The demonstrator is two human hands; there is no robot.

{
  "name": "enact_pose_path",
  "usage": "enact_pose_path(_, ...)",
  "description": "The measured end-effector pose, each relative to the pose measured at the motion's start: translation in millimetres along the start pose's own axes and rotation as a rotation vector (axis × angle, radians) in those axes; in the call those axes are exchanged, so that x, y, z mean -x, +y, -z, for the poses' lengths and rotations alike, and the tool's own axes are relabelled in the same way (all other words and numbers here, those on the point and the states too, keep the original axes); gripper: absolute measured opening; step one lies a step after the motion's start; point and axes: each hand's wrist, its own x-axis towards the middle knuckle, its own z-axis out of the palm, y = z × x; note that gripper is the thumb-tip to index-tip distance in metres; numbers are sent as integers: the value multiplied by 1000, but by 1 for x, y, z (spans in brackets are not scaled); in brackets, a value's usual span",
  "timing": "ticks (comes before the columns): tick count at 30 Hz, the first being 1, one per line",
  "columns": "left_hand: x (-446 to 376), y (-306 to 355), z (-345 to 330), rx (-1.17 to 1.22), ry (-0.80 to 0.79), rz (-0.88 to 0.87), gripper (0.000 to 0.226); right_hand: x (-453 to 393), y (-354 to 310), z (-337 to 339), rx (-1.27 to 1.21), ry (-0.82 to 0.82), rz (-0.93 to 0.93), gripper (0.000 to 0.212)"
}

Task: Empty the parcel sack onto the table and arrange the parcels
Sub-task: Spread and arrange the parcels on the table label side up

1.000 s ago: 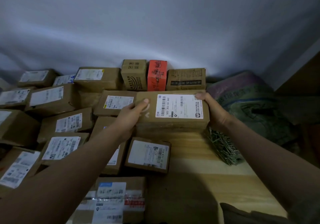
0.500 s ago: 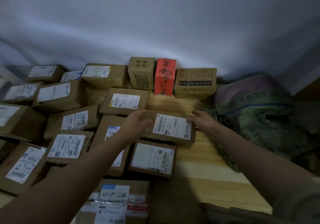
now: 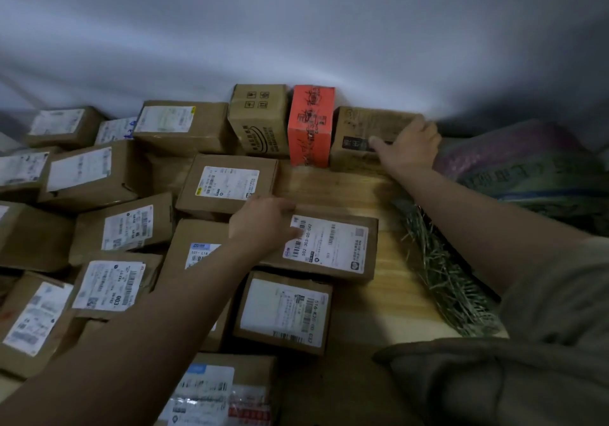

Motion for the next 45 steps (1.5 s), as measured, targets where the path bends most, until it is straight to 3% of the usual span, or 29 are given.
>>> enact_pose_path(3, -9, 1, 2, 16, -59, 28, 59, -25, -2, -1, -129, -118, -244, 96)
enact_pose_path(6, -13, -1, 1, 48, -87, 67, 61, -34, 1, -3, -130, -173, -269, 76)
enact_pose_path(9, -13, 0, 0, 59, -95, 92, 62, -31, 1, -7, -181, -104, -330, 83)
enact_pose_path(15, -12, 2, -2, 63, -91, 90, 63, -10, -2, -16, -513, 42, -328, 69)
enact_pose_path(19, -10, 1, -5, 41, -68, 60, 61, -2, 1, -11, -779, -16, -300, 59)
enact_pose_path(24, -4, 2, -11, -17, 22, -1, 54, 12, -4, 7, -790, -3, -224, 55)
enact_pose_path(27, 3, -1, -16, 34, 140, -54, 43, 32, -3, 23, -651, 126, -28, 84)
enact_pose_path(29, 13, 1, -14, 304, 207, -24, 44, 51, 2, 37, -551, 174, 170, 99)
enact_pose_path(32, 27, 13, 4, 786, 275, 69, 48, 81, 16, 54, -341, 226, 501, 101)
enact_pose_path(33, 30, 18, 13, 1013, 212, 143, 53, 90, 20, 59, -248, 260, 633, 101)
enact_pose_path(36, 39, 33, 42, 1655, -172, 285, 75, 112, 27, 69, 74, 360, 1079, 102)
enact_pose_path(38, 47, 37, 56, 1754, -323, 269, 82, 127, 27, 70, 236, 415, 1341, 90)
enact_pose_path(41, 59, 31, 59, 1696, -455, 163, 81, 151, 23, 67, 376, 574, 1600, 64)
enact_pose_path(45, 72, 15, 54, 1639, -417, 99, 69, 171, 20, 71, 447, 549, 1647, 62)
